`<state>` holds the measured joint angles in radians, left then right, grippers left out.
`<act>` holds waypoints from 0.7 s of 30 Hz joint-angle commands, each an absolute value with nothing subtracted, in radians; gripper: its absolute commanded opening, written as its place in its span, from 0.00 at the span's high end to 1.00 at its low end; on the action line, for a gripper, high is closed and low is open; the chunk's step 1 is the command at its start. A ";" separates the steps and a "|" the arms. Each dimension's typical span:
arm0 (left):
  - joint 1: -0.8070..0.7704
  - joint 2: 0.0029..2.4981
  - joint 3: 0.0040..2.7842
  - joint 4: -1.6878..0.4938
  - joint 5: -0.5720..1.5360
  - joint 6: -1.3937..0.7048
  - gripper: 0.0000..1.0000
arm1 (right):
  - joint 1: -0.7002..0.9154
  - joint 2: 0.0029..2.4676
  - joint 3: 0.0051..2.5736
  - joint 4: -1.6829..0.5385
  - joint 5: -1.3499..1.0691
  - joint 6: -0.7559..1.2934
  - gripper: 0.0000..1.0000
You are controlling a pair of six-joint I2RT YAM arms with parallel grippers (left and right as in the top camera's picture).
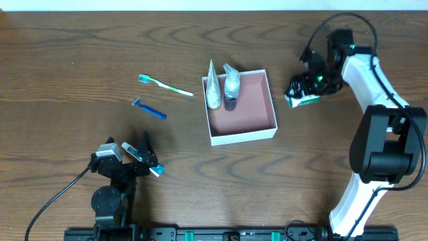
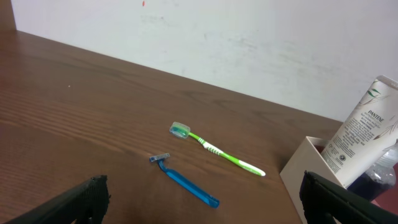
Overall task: Pack container
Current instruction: 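Carry the soap box over the white box and lower it inside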
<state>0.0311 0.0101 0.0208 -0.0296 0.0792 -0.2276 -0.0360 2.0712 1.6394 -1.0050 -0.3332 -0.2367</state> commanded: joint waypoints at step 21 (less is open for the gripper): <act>0.031 0.005 0.004 -0.064 0.097 -0.211 0.02 | 0.142 2.065 1.911 -1.099 -0.632 -0.011 0.10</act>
